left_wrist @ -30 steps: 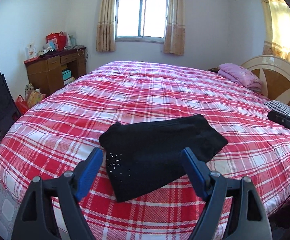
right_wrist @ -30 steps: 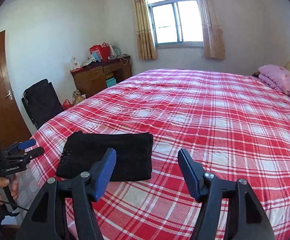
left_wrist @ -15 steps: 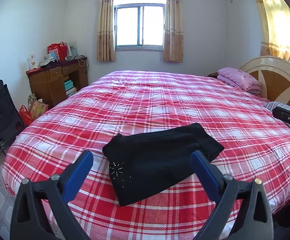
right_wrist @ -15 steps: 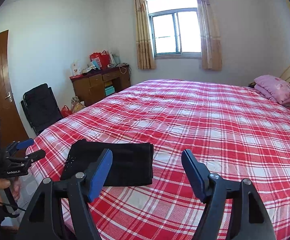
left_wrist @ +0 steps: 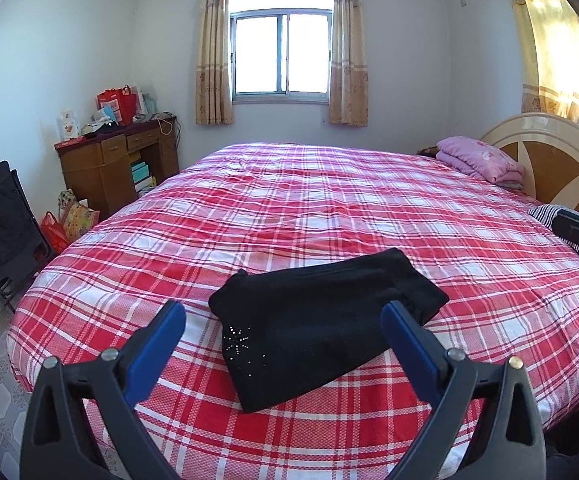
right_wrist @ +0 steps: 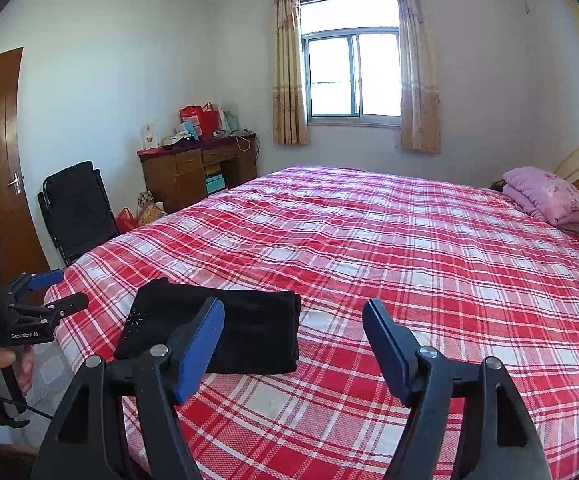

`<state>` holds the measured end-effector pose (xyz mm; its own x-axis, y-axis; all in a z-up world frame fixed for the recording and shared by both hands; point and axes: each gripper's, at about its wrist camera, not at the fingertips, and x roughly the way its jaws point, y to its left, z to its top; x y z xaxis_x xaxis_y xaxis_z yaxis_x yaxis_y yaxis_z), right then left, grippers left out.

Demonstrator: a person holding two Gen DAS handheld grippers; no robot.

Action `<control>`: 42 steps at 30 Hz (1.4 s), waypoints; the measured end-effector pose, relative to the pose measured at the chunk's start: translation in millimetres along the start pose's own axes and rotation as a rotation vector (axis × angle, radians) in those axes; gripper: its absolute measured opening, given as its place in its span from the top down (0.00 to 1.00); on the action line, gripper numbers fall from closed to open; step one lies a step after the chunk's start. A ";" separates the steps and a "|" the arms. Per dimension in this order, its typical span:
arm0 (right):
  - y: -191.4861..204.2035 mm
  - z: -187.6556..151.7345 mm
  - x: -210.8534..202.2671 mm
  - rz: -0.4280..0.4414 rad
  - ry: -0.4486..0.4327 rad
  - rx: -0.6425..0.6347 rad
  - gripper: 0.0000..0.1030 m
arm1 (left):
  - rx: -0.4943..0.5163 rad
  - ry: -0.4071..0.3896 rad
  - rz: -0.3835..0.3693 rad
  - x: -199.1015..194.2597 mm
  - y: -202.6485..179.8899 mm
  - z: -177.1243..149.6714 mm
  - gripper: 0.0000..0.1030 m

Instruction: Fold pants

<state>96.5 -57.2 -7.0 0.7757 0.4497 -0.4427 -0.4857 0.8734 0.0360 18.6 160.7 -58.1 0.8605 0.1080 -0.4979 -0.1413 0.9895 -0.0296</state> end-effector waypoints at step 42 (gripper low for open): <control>11.1 -4.3 -0.5 0.020 -0.003 -0.039 0.20 | 0.031 0.014 0.076 4.1 -2.7 -0.4 0.00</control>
<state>89.0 -48.6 -10.2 0.7671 0.4676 -0.4392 -0.5162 0.8564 0.0101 22.3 158.4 -60.4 0.8409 0.1821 -0.5097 -0.1907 0.9810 0.0360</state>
